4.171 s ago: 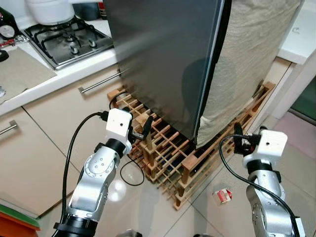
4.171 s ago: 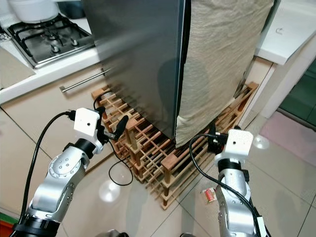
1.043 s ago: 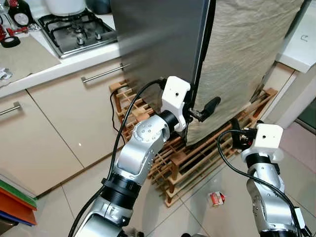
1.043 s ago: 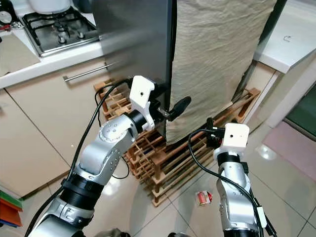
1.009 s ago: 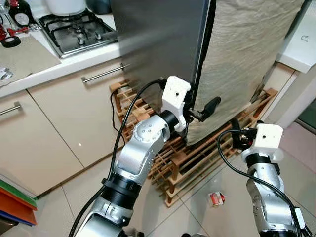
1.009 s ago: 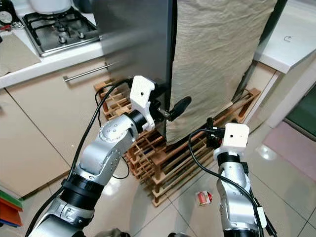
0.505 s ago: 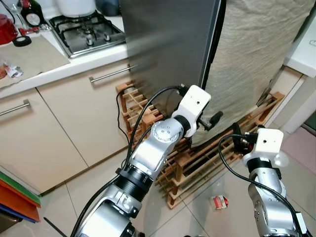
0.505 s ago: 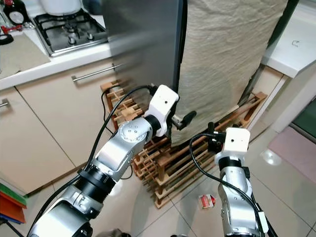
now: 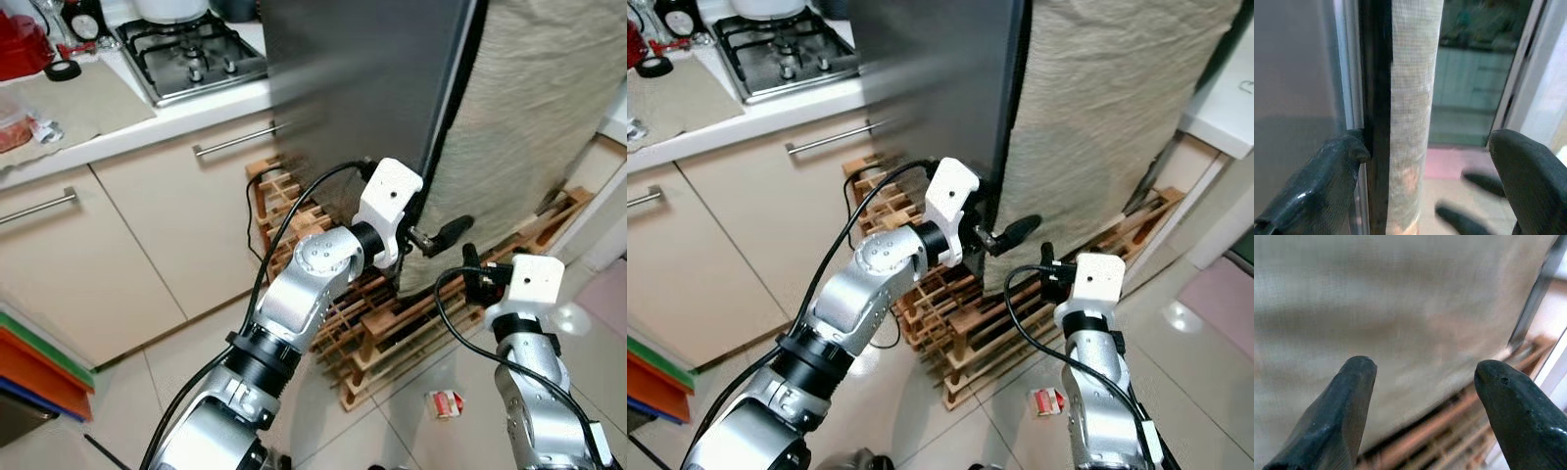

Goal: Restocking fridge

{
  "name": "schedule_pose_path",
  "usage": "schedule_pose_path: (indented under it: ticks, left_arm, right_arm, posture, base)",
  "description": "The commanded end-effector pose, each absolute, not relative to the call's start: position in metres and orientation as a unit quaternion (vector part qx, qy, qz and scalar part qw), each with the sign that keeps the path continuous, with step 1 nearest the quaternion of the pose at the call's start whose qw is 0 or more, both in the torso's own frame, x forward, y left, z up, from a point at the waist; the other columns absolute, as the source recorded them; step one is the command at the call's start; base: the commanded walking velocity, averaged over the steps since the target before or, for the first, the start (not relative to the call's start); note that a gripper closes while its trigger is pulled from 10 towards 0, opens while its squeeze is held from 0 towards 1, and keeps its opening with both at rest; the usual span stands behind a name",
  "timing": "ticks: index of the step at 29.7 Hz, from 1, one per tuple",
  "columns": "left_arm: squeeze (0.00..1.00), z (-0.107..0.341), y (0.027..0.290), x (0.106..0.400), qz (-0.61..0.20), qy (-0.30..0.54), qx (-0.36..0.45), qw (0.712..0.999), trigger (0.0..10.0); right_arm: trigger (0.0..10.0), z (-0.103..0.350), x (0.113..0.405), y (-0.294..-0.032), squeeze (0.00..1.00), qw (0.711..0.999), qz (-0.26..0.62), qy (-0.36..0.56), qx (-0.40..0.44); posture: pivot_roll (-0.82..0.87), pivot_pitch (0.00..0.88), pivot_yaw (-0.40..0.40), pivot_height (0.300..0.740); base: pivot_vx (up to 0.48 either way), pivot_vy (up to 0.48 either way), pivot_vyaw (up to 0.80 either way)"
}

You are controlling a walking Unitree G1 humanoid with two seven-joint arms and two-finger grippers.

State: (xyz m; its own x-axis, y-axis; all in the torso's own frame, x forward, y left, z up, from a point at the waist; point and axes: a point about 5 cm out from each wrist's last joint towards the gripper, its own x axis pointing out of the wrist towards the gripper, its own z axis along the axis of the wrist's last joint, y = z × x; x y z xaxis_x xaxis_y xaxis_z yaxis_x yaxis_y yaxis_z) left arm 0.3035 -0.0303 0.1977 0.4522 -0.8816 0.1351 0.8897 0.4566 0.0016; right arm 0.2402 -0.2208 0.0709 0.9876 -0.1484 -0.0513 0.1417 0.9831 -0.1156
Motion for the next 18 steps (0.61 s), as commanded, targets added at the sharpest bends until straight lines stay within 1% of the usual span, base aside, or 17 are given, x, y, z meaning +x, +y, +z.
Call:
schedule_pose_path:
  ticks: [1, 3, 4, 5, 6, 7, 8, 11, 14, 16, 18]
  left_arm:
    - [0.00, 0.231, -0.057, 0.279, -0.589, -0.133, -0.077, 0.793, 10.0]
    - [0.00, 0.239, -0.059, 0.273, -0.612, -0.146, -0.095, 0.771, 10.0]
    - [0.00, 0.239, -0.059, 0.273, -0.612, -0.146, -0.095, 0.771, 10.0]
    - [0.00, 0.248, -0.060, 0.268, -0.633, -0.156, -0.107, 0.750, 10.0]
    - [0.00, 0.248, -0.060, 0.268, -0.633, -0.156, -0.107, 0.750, 10.0]
    - [0.00, 0.250, -0.061, 0.267, -0.640, -0.159, -0.110, 0.743, 10.0]
    - [0.00, 0.254, -0.061, 0.263, -0.657, -0.162, -0.114, 0.727, 10.0]
    - [0.00, 0.255, -0.062, 0.260, -0.671, -0.161, -0.120, 0.714, 10.0]
    - [0.00, 0.251, -0.062, 0.261, -0.669, -0.156, -0.103, 0.719, 10.0]
    - [0.00, 0.245, -0.061, 0.266, -0.657, -0.148, -0.089, 0.734, 10.0]
    - [0.00, 0.239, -0.058, 0.272, -0.633, -0.139, -0.084, 0.757, 10.0]
  right_arm:
    - [10.0, 0.057, 0.230, -0.231, 0.01, 0.993, -0.081, 0.061, -0.066]
    - [10.0, 0.027, 0.206, -0.247, 0.01, 0.984, -0.098, 0.129, -0.079]
    - [10.0, 0.027, 0.206, -0.247, 0.01, 0.984, -0.098, 0.129, -0.079]
    - [10.0, 0.015, 0.191, -0.260, 0.02, 0.976, -0.127, 0.161, -0.074]
    - [10.0, 0.015, 0.191, -0.260, 0.02, 0.976, -0.127, 0.161, -0.074]
    - [10.0, 0.013, 0.187, -0.263, 0.01, 0.974, -0.135, 0.164, -0.074]
    - [10.0, 0.015, 0.187, -0.264, 0.01, 0.975, -0.137, 0.159, -0.076]
    - [10.0, 0.019, 0.191, -0.262, 0.01, 0.977, -0.130, 0.145, -0.080]
    - [10.0, 0.022, 0.198, -0.259, 0.01, 0.981, -0.121, 0.131, -0.081]
    - [10.0, 0.025, 0.205, -0.256, 0.02, 0.983, -0.113, 0.119, -0.082]
    - [10.0, 0.028, 0.210, -0.253, 0.02, 0.985, -0.108, 0.111, -0.082]
  posture:
    - [-0.04, 0.051, 0.024, 0.740]
    - [-0.04, 0.052, 0.024, 0.740]
    - [-0.04, 0.052, 0.024, 0.740]
    - [-0.05, 0.057, 0.032, 0.740]
    - [-0.05, 0.057, 0.032, 0.740]
    - [-0.05, 0.057, 0.032, 0.740]
    - [-0.06, 0.058, 0.039, 0.740]
    - [-0.06, 0.057, 0.039, 0.740]
    - [-0.06, 0.058, 0.040, 0.740]
    - [-0.05, 0.058, 0.039, 0.740]
    - [-0.05, 0.059, 0.040, 0.740]
  base:
    - [0.000, 0.000, 0.00]
    - [0.000, 0.000, 0.00]
    - [0.000, 0.000, 0.00]
    - [0.000, 0.000, 0.00]
    - [0.000, 0.000, 0.00]
    - [0.000, 0.000, 0.00]
    - [0.000, 0.000, 0.00]
    - [0.000, 0.000, 0.00]
    - [0.000, 0.000, 0.00]
    - [0.000, 0.000, 0.00]
    - [0.000, 0.000, 0.00]
